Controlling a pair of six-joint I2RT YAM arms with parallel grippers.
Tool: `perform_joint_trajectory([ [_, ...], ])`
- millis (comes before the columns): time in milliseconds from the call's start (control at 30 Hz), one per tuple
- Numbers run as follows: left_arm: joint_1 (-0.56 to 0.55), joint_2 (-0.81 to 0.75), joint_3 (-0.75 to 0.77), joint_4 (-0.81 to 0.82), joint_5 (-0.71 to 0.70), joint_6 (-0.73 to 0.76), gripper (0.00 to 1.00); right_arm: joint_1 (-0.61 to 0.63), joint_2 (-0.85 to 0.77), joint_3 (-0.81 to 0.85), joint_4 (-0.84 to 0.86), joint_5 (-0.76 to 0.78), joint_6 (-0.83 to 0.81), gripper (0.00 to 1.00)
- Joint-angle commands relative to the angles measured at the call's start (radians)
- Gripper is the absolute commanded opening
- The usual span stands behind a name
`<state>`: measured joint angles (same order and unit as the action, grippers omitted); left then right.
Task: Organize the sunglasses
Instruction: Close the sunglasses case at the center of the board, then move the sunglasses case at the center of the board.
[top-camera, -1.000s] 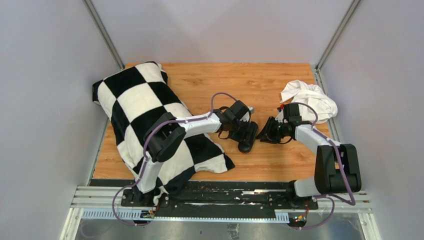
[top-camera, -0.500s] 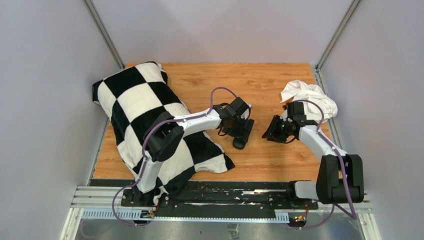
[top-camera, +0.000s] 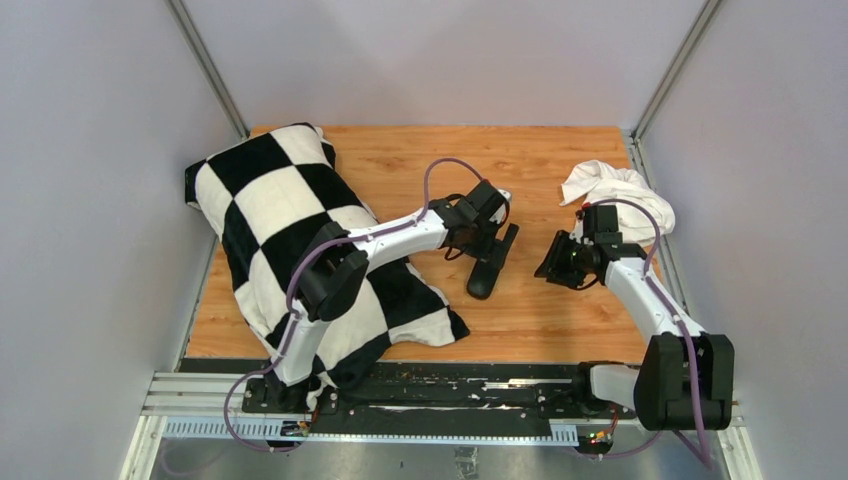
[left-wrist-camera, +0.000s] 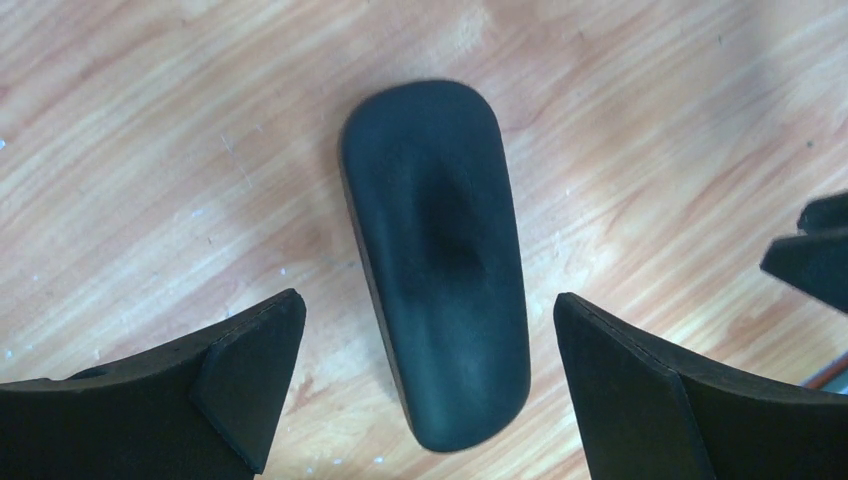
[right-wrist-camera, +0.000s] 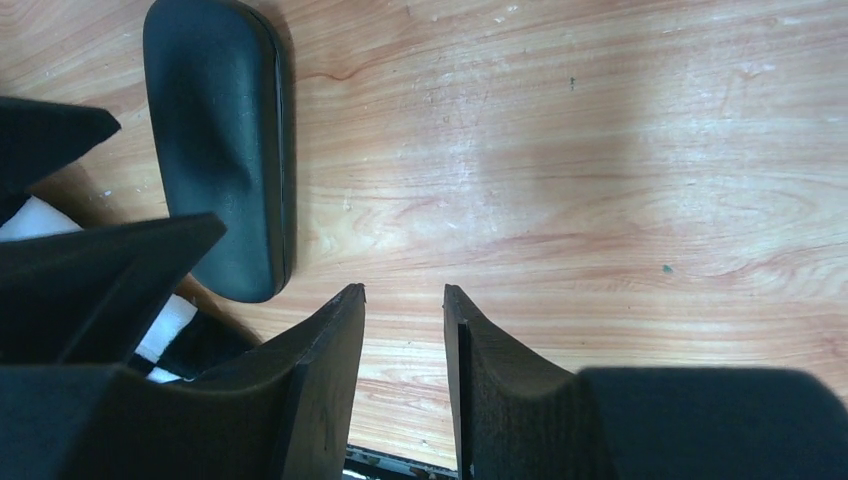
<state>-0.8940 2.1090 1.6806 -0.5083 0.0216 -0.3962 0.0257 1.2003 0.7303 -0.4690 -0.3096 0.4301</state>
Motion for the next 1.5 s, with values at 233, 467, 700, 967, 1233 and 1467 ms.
perform_joint_trajectory([
  [233,-0.028,0.126,0.076,0.007,-0.06,-0.012,0.96,-0.016,-0.04,0.009,-0.059,0.013,-0.043,0.43],
  [467,-0.027,0.161,0.143,-0.011,-0.066,0.006,0.62,-0.017,-0.047,0.019,-0.079,0.017,-0.056,0.43],
  [700,0.033,0.266,0.336,-0.088,-0.107,0.074,0.56,-0.051,-0.124,0.052,-0.181,0.023,-0.098,0.43],
  [967,0.087,0.35,0.493,-0.13,-0.088,0.159,0.79,-0.052,-0.173,0.014,-0.201,0.022,-0.076,0.43],
  [1233,0.089,0.226,0.482,-0.147,-0.116,0.183,1.0,-0.052,-0.186,0.03,-0.225,0.027,-0.073,0.48],
  [1467,0.089,-0.04,0.358,-0.146,-0.173,0.2,1.0,-0.052,-0.182,0.093,-0.208,0.052,-0.048,0.54],
])
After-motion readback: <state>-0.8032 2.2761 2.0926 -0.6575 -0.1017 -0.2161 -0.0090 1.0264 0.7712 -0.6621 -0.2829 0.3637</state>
